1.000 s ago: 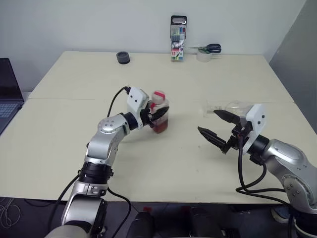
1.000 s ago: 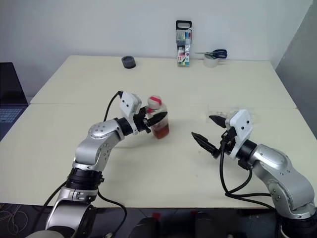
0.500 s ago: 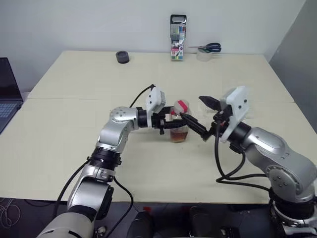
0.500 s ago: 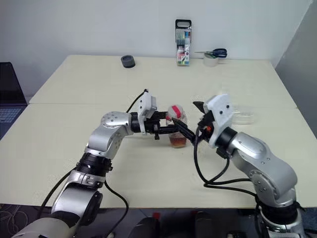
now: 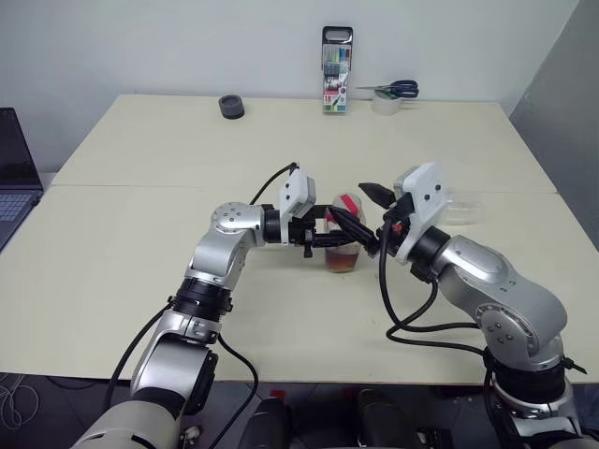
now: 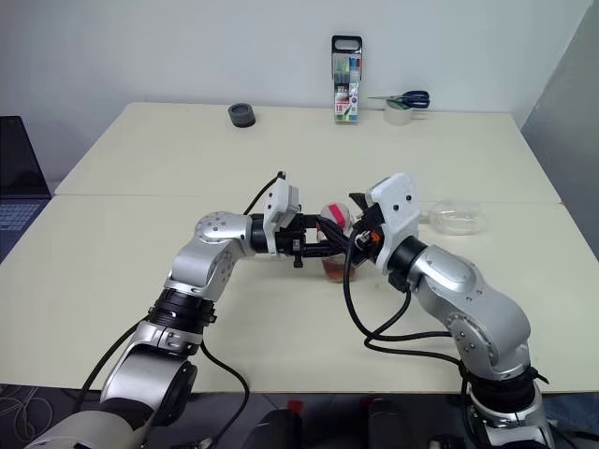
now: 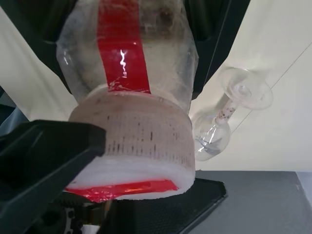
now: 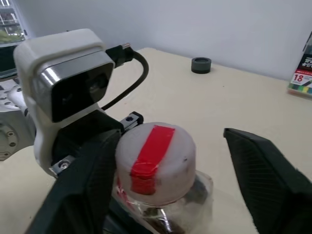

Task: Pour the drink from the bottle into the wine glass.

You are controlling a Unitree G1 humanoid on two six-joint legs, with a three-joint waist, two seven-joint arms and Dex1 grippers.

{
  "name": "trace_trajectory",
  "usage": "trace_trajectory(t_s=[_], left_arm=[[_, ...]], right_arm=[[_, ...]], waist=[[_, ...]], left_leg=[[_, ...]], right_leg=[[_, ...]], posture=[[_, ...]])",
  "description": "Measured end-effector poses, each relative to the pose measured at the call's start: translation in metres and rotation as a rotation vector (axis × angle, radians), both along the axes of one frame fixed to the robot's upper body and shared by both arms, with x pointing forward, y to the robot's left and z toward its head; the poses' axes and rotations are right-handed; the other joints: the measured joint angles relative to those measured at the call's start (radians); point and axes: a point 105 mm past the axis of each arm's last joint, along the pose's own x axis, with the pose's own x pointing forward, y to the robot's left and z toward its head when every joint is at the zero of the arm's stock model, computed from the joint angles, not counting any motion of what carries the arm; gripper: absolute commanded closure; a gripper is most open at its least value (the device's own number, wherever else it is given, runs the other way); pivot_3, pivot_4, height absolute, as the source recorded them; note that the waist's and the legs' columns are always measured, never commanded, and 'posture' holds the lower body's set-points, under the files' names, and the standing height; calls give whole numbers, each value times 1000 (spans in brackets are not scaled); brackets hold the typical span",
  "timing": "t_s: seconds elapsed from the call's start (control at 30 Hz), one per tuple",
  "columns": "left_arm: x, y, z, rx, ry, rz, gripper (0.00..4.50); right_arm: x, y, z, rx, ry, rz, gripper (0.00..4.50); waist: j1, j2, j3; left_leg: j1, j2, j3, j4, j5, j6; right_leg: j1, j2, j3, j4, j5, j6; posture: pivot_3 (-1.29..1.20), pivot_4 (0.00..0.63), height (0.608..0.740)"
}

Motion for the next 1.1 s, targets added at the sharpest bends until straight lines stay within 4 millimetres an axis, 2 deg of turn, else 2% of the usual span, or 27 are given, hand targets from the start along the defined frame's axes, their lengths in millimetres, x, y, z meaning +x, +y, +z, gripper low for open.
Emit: trace_trajectory(t_s=[0.07,0.27,0.47,0.57,0.63,0.67,0.77,0.83,0.93,1.0,1.1], left_arm=[[0,1,0,2,1,2,2604],[0,3,-1,11,0,1,2605],[-3,3,-1,35,-9,-57,2613],[0,2,3,40,-14,-58,2617],[0,2,2,43,-6,-60,2622],[0,3,1,44,-1,-63,2623],[1,3,0,45,2,-61,2624],[2,2,1,42,0,-59,2626],[6,2,3,36,5,-40,2626],[11,5,3,33,13,-19,2626],[14,3,4,26,10,-11,2627]], right_arm=[[-1,2,-1,-2,2,14,2620],[0,4,-2,-5,-11,69,2646],[12,-7,4,-175,-4,395,2646],[20,-9,9,-178,39,471,2646],[21,-9,8,-174,55,476,1936],[22,-10,7,-172,58,469,1720],[23,-16,3,-152,49,404,727],[17,-24,3,-140,21,327,76],[2,-35,6,-125,-32,204,0],[-9,-30,-1,-88,-45,119,0],[-8,-20,-9,-31,-50,-19,0]], waist=[[0,0,0],[-1,0,0],[-2,1,1],[-5,1,1],[-7,1,1],[-7,1,1],[-5,1,1],[1,1,1],[2,1,1],[1,1,1],[-6,2,1]], left_leg=[[0,0,0,0,0,0],[0,0,0,0,0,0],[1,0,1,1,0,1],[1,1,0,0,0,1],[0,0,0,0,0,1],[-1,-1,0,1,0,0],[-10,-2,-1,4,2,-3],[-16,-2,-2,6,2,-4],[-24,-1,-4,14,2,-4],[-24,-2,-3,14,2,-4],[-22,-2,-1,16,2,-4]], right_leg=[[0,0,0,0,0,0],[0,0,0,0,0,0],[1,0,-1,0,0,0],[0,1,-1,0,0,0],[0,0,-1,0,0,0],[-1,-1,-1,0,0,0],[-7,-2,-1,1,0,0],[-13,-3,-1,2,0,0],[-17,-2,-3,4,0,-1],[-17,-2,-3,5,0,0],[-17,-1,0,9,1,1]], posture=[[0,150,740],[0,150,740],[0,150,740],[0,150,740],[0,150,740],[0,150,740],[0,150,740],[0,150,740],[0,150,740],[0,150,740],[0,150,740]])
